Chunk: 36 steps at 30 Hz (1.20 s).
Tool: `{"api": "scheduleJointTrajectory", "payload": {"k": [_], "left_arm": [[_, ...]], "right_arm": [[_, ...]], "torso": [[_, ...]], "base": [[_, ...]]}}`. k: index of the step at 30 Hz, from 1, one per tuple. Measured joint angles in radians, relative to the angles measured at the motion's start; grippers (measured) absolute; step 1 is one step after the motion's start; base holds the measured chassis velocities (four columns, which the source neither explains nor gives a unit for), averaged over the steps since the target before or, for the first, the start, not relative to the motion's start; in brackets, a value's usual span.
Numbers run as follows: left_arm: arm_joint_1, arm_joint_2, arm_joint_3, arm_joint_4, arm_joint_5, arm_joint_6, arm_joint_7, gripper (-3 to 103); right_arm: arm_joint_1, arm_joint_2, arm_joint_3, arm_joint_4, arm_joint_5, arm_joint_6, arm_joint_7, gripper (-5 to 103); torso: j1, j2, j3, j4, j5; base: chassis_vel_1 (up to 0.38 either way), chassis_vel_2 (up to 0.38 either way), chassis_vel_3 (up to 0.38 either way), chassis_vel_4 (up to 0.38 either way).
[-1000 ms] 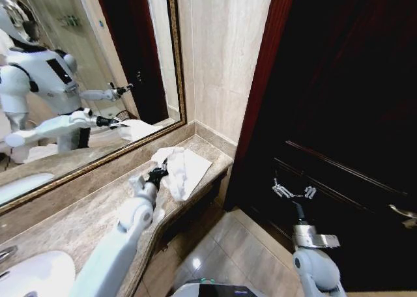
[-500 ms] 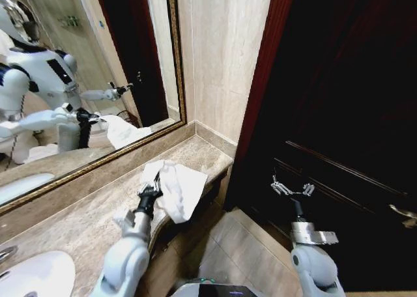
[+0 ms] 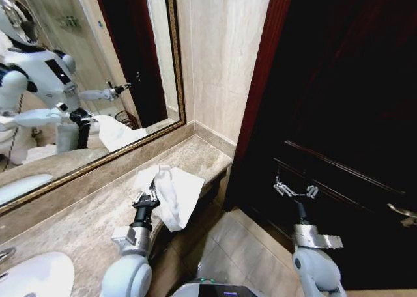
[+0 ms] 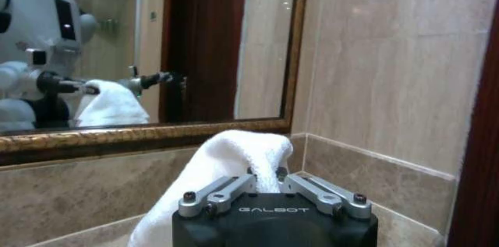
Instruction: Discard the used towel into the hamper.
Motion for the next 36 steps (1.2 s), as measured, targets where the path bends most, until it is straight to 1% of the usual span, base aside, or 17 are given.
{"api": "scheduleJointTrajectory", "payload": {"k": [3,4,10,12,13,17,19,22,32,36], "left_arm": [[0.002,-0.003,0.006,0.011,0.010,-0.009,0.001,2],[0.004,-0.011,0.016,0.021,0.013,-0.022,0.003,2],[0.006,-0.022,0.031,0.026,0.022,-0.030,0.015,2],[0.008,-0.023,0.033,0.026,0.024,-0.032,0.026,2],[0.010,-0.023,0.034,0.026,0.029,-0.035,0.045,2],[0.012,-0.022,0.039,0.026,0.029,-0.036,0.055,2],[0.012,-0.022,0.040,0.027,0.029,-0.036,0.057,2],[0.009,-0.023,0.042,0.034,0.029,-0.042,0.071,2],[-0.001,-0.022,0.051,0.054,0.033,-0.048,0.083,2],[-0.007,-0.009,0.045,0.077,0.031,-0.056,0.092,2]], "right_arm": [[-0.004,0.000,0.003,0.007,0.000,0.002,0.001,100],[-0.014,0.003,0.008,0.025,-0.005,0.005,0.003,100],[-0.023,0.002,0.015,0.055,-0.022,-0.001,0.026,100],[-0.023,-0.002,0.017,0.055,-0.023,-0.005,0.033,100],[-0.024,-0.003,0.021,0.055,-0.023,-0.006,0.038,100],[-0.036,0.004,0.023,0.063,-0.022,-0.007,0.043,100],[-0.042,0.007,0.023,0.066,-0.018,-0.003,0.037,100],[-0.054,0.018,0.032,0.074,0.004,0.028,-0.012,100],[-0.050,0.024,0.039,0.070,0.008,0.043,-0.009,100],[-0.044,0.026,0.049,0.060,0.016,0.045,-0.009,100]], "torso": [[0.000,0.000,0.000,0.0000,-0.0001],[0.000,0.000,0.000,-0.0001,-0.0001],[0.000,0.000,0.000,-0.0001,-0.0002],[0.000,0.000,0.000,0.0000,-0.0002],[0.000,0.000,0.000,0.0000,-0.0001],[0.000,0.000,0.000,-0.0001,-0.0001],[0.000,0.000,0.000,-0.0001,-0.0003],[0.000,0.000,0.000,-0.0002,-0.0001],[0.000,0.000,0.000,-0.0001,-0.0001],[0.000,0.000,0.000,-0.0002,-0.0002]], "base": [[-0.036,-0.041,-0.052,-0.048],[-0.045,-0.054,-0.060,-0.064],[-0.066,-0.063,-0.067,-0.067],[-0.089,-0.096,-0.077,-0.078],[-0.096,-0.108,-0.077,-0.088],[-0.106,-0.103,-0.085,-0.099],[-0.134,-0.126,-0.103,-0.113],[-0.119,-0.117,-0.115,-0.134],[-0.132,-0.125,-0.127,-0.124],[-0.134,-0.131,-0.134,-0.124]]}}
